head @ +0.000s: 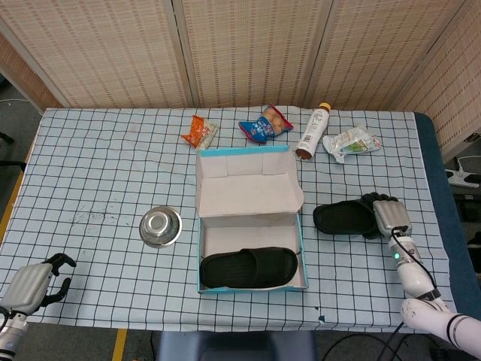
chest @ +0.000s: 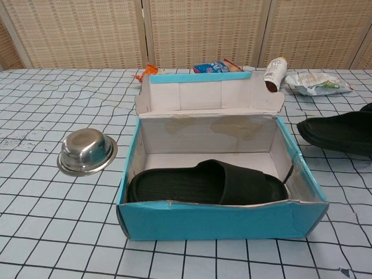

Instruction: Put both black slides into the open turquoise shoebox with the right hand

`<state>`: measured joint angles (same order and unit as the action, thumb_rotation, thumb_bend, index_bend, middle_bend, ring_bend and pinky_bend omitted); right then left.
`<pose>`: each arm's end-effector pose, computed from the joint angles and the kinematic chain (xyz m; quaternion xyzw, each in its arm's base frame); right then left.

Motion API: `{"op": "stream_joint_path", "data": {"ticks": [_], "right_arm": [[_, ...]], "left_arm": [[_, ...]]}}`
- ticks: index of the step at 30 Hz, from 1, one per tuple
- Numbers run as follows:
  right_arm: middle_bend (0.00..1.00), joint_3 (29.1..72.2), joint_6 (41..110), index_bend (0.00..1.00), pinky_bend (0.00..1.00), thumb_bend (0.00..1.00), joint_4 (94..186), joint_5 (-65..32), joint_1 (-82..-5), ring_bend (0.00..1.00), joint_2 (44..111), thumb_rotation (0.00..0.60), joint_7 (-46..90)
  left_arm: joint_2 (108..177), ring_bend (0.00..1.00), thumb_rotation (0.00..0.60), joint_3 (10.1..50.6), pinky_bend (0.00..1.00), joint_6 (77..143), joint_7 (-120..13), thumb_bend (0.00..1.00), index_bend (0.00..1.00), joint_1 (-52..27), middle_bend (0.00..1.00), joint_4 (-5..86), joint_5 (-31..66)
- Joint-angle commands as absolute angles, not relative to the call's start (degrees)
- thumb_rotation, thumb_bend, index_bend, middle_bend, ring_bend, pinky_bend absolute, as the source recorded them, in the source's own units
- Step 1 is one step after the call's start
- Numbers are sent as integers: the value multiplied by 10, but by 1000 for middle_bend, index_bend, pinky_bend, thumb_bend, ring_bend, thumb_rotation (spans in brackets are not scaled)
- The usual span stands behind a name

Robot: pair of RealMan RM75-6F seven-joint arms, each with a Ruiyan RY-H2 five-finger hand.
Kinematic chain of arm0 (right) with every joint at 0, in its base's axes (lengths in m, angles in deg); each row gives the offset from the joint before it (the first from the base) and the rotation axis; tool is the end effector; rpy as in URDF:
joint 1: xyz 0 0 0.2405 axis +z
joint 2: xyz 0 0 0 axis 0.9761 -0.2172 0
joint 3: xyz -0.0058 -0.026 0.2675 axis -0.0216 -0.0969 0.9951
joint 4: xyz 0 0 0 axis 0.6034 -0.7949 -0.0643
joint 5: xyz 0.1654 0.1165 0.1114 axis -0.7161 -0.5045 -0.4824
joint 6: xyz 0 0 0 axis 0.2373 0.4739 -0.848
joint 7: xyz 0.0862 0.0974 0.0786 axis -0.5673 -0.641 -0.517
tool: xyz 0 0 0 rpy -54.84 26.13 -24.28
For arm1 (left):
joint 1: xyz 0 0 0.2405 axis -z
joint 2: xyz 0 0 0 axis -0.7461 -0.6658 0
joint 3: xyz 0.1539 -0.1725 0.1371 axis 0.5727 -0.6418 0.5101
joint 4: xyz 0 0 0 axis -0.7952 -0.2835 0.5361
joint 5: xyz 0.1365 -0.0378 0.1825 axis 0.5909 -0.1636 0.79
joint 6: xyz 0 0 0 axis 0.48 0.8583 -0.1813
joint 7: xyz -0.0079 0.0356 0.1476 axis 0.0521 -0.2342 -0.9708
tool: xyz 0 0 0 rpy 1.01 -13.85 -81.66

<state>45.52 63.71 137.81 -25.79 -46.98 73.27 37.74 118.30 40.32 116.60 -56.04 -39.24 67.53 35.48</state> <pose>-0.3514 -0.3484 0.0506 0.6489 -0.4574 0.2070 0.5717 -0.3344 0.1870 0.1235 -0.6351 -0.4791 -0.2847 0.5348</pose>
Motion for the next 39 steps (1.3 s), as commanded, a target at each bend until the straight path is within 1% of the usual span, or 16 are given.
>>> {"op": "stream_joint_path", "data": {"ticks": [1, 4, 7, 8, 11, 15, 18, 21, 25, 27, 30, 33, 35, 39], "right_arm": [[483, 454, 708, 577, 256, 0, 1487, -248, -497, 209, 672, 600, 435], [491, 450, 770, 586, 256, 0, 1566, -262, -511, 209, 635, 600, 507], [496, 447, 868, 591, 257, 0, 1646, -247, -529, 210, 617, 600, 589], [500, 444, 905, 597, 262, 0, 1670, -222, -538, 215, 617, 600, 605], [516, 428, 973, 620, 287, 0, 1707, -134, -559, 238, 627, 600, 609], [517, 408, 1018, 622, 313, 0, 1720, -20, -573, 255, 649, 600, 601], [517, 409, 1047, 622, 338, 0, 1683, 60, -575, 271, 694, 600, 590], [517, 415, 1050, 622, 356, 0, 1638, 107, -567, 289, 745, 600, 565], [517, 425, 1025, 622, 358, 0, 1584, 125, -550, 307, 802, 600, 532], [517, 434, 1016, 622, 358, 0, 1539, 136, -539, 324, 839, 600, 502], [518, 449, 1023, 622, 358, 5, 1454, 163, -520, 332, 899, 600, 448], [517, 466, 1025, 622, 358, 48, 1371, 170, -502, 339, 958, 600, 394], [517, 473, 1011, 622, 358, 65, 1337, 161, -492, 342, 987, 600, 369], [517, 482, 987, 622, 358, 68, 1305, 150, -477, 342, 1023, 600, 365]], "left_arm": [[1183, 436, 600, 404, 542, 1166, -563, 497, 374, -392, 287, 675, 356], [1183, 437, 600, 403, 542, 1165, -562, 497, 373, -392, 288, 676, 353], [1184, 437, 600, 403, 542, 1165, -564, 497, 374, -392, 288, 676, 353], [1184, 436, 600, 404, 543, 1164, -565, 497, 374, -392, 288, 676, 353], [1184, 437, 600, 404, 542, 1162, -566, 497, 374, -391, 288, 678, 350], [1184, 436, 600, 405, 542, 1163, -568, 497, 374, -391, 288, 678, 352], [1183, 437, 600, 405, 542, 1160, -567, 497, 373, -390, 288, 679, 350], [1182, 436, 600, 405, 543, 1161, -565, 497, 374, -390, 288, 678, 352], [1181, 437, 600, 404, 543, 1161, -559, 497, 375, -391, 288, 678, 350], [1181, 437, 600, 404, 543, 1162, -557, 498, 375, -391, 288, 678, 353], [1180, 436, 600, 405, 543, 1159, -555, 497, 375, -390, 288, 676, 352], [1179, 436, 600, 405, 543, 1157, -552, 496, 375, -389, 288, 677, 351], [1179, 437, 600, 405, 544, 1157, -551, 497, 374, -389, 288, 676, 353], [1179, 437, 600, 404, 543, 1155, -547, 497, 375, -389, 288, 675, 350]]}}
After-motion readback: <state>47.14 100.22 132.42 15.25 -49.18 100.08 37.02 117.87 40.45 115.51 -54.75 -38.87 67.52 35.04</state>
